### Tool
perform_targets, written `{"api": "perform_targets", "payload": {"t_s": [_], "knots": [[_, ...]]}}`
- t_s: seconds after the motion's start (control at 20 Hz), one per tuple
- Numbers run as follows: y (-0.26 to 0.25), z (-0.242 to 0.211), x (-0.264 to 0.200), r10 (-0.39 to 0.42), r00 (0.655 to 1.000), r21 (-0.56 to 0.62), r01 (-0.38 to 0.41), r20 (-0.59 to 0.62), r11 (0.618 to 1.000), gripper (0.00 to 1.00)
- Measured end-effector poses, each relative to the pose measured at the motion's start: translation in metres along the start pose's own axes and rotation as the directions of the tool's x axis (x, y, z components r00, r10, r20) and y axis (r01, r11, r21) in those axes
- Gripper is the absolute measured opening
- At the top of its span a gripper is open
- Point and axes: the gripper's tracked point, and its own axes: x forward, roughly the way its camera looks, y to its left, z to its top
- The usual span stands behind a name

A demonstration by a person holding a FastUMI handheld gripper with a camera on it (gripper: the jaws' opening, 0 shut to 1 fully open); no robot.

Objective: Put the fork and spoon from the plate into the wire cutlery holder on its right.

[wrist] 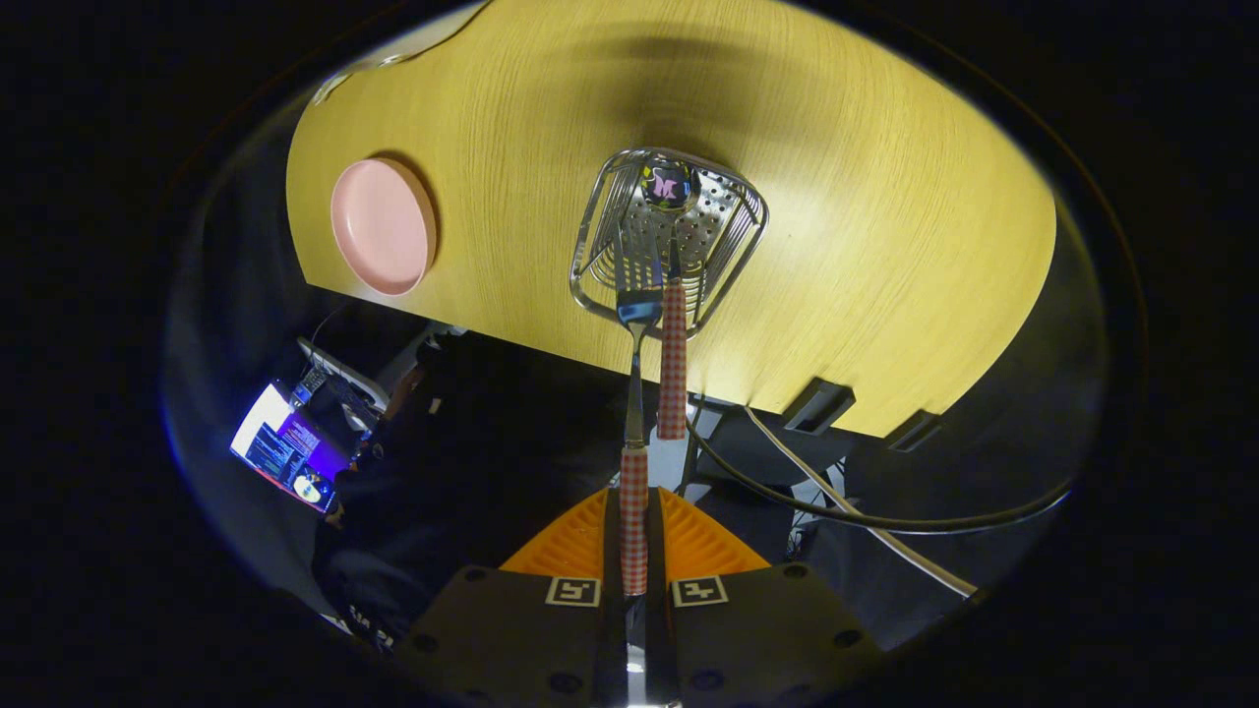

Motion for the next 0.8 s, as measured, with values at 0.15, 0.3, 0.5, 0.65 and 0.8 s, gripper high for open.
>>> {"api": "perform_targets", "payload": {"t_s": [0.15,0.3,0.5,0.65,0.8], "knots": [[0.0,0.006,-0.001,-0.017,0.998,0.009,0.018,-0.06,1.0,0.12],[-0.002,0.018,-0.003,-0.028,0.993,0.004,0.028,-0.114,1.0,0.11],[-0.011,0.033,0.004,-0.066,0.984,-0.008,0.065,-0.163,0.998,0.12],[-0.008,0.041,0.003,-0.071,0.983,0.0,0.072,-0.172,0.997,0.12],[-0.006,0.051,0.005,-0.071,0.987,0.014,0.074,-0.146,0.997,0.16]]}}
